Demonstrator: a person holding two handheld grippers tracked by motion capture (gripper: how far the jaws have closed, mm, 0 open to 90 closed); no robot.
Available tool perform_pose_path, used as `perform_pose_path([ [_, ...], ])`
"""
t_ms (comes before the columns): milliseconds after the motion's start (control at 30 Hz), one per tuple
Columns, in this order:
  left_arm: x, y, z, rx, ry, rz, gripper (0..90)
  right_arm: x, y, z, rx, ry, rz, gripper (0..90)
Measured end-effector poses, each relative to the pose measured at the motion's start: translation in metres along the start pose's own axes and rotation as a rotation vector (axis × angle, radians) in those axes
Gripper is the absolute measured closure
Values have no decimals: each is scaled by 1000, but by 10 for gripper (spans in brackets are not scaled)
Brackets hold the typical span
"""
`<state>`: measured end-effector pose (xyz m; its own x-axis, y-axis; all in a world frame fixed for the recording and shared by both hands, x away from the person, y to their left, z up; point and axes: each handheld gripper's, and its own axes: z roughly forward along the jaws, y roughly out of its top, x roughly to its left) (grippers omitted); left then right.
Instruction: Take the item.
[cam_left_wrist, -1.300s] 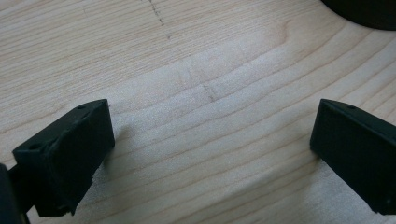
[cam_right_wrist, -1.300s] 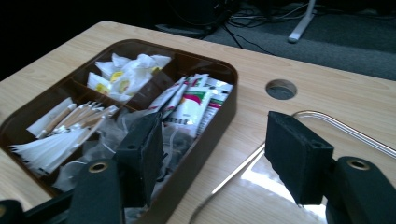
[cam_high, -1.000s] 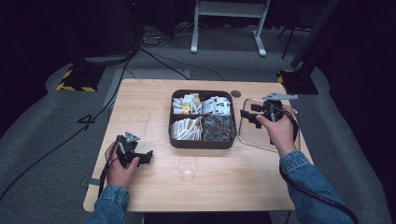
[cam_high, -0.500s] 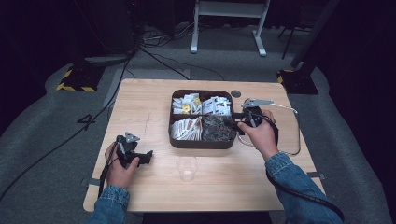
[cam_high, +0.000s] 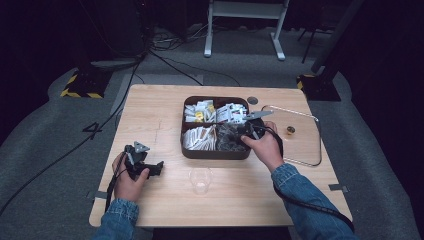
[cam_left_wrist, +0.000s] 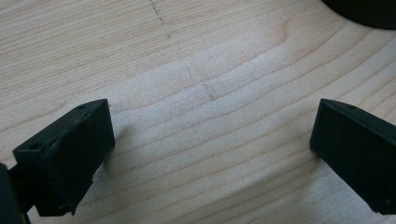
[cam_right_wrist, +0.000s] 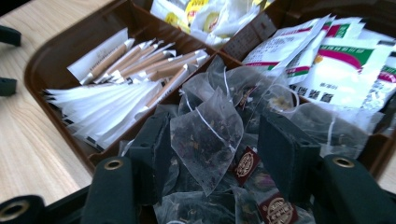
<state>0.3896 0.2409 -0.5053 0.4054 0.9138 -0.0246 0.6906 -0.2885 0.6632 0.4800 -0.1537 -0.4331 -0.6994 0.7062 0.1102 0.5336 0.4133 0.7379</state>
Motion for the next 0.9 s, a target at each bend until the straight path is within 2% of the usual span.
perform_pose_path([
  [267, 0, 0, 0, 1, 0, 1, 2, 4, -2, 18, 62, -3, -51, 502],
  [467, 0, 0, 0, 0, 0, 1, 2, 9, 1, 22, 97, -38, -146, 704],
  [667, 0, 0, 0, 0, 0, 0, 2, 6, 2, 15, 71, -36, -139, 877],
  [900, 0, 0, 0, 0, 0, 0, 2, 4, 2, 9, 52, -30, -130, 900],
])
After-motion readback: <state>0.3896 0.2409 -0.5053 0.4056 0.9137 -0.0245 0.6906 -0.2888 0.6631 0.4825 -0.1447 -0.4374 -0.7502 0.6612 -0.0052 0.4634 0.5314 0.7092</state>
